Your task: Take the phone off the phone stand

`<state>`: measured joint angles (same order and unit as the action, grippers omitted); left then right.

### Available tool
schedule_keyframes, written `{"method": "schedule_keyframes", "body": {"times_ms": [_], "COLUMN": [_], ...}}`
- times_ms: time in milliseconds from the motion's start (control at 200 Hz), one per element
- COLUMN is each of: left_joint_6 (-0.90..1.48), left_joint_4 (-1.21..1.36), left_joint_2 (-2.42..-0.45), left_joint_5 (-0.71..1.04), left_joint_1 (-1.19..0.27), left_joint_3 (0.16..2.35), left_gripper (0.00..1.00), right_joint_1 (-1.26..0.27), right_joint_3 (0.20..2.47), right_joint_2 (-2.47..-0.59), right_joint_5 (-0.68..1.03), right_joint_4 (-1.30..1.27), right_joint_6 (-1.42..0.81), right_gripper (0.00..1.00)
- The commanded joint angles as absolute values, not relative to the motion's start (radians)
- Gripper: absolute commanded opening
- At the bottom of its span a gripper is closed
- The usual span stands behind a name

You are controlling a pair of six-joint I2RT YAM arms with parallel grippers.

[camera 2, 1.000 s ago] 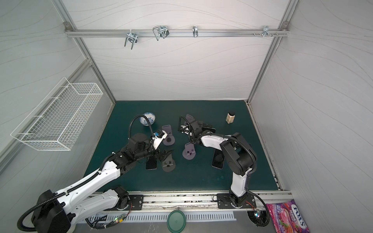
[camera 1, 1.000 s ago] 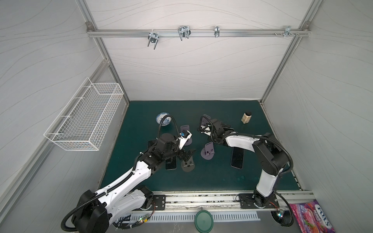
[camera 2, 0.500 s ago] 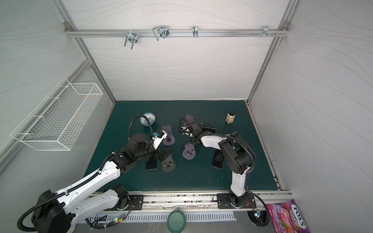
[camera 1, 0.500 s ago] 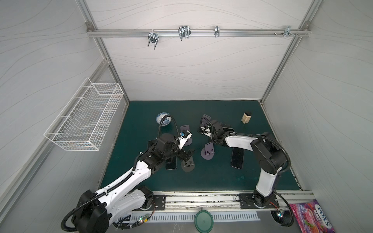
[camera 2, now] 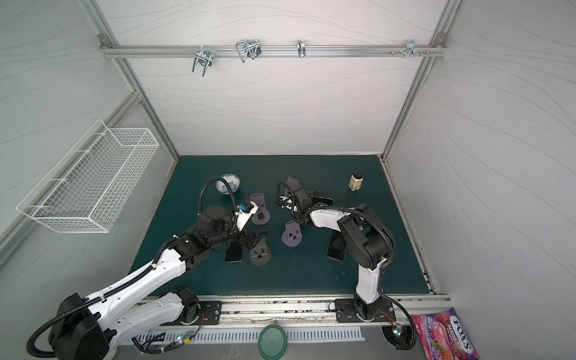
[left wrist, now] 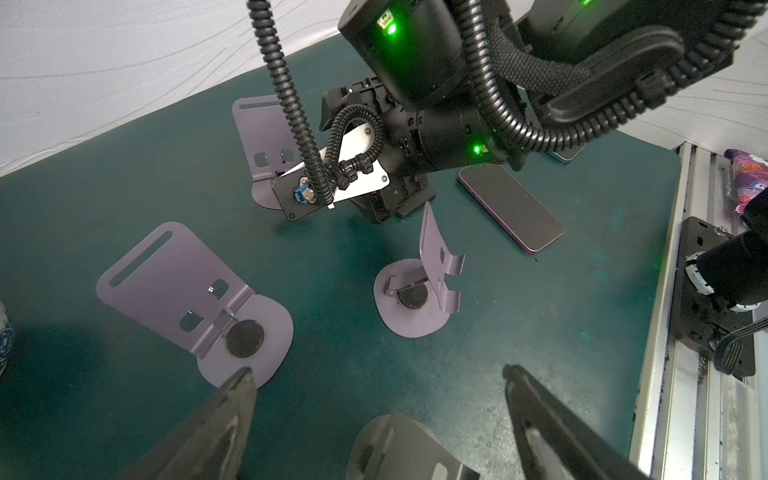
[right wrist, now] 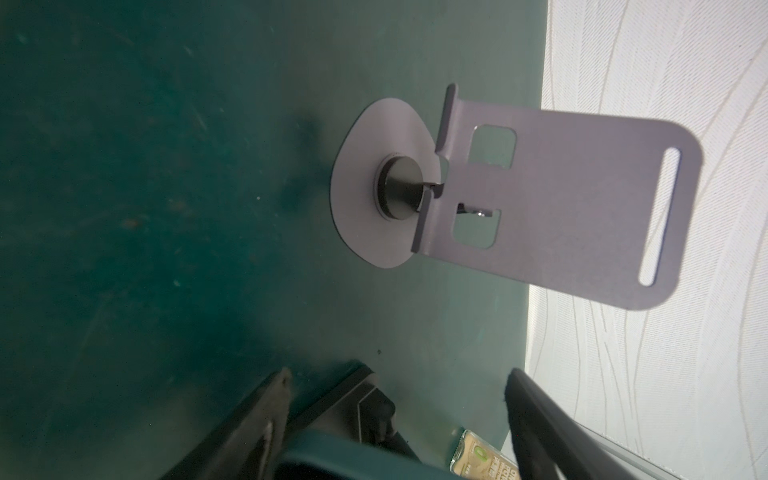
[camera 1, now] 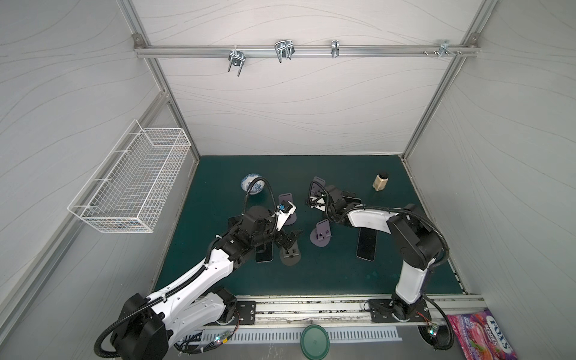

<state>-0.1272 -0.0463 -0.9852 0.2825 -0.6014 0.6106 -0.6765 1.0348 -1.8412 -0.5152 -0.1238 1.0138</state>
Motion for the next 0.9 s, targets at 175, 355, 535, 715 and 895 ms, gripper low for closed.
{"method": "schedule_keyframes", "body": {"times_ms": [175, 355, 535, 715, 895], "left_joint_6": [-0.132, -0.129, -0.127, -0.125, -0.125], "left_joint_4": [-0.026, -0.023, -0.02, -0.018, -0.016], "left_joint_2": [-0.988, -0.986, -0.984, -0.981, -0.977], "left_joint_5": [0.273, 0.271, 0.261, 0.255, 0.25], "left_joint_1": [-0.606, -0.605, -0.606, -0.605, -0.606], "left_joint_3": [0.632, 0.632, 0.632, 0.63, 0.63], "left_gripper": [0.94, 0.94, 0.94, 0.94, 0.94], "right_joint_1": [-0.673, -0.672, -0.674, -0.673, -0.673], "right_joint_3": [1.037, 1.051, 1.057, 1.058, 1.068], "right_joint_2": [-1.822, -1.833, -1.833, -1.831, -1.828], "right_joint_5": [-0.495, -0.492, -0.497, -0.496, -0.496], "right_joint_4": [-0.11, -0.074, -0.068, -0.063, -0.051], "right_joint_6": [1.028, 1.019, 1.017, 1.023, 1.029], "right_gripper": [0.76, 0.69, 0.67, 0.64, 0.62]}}
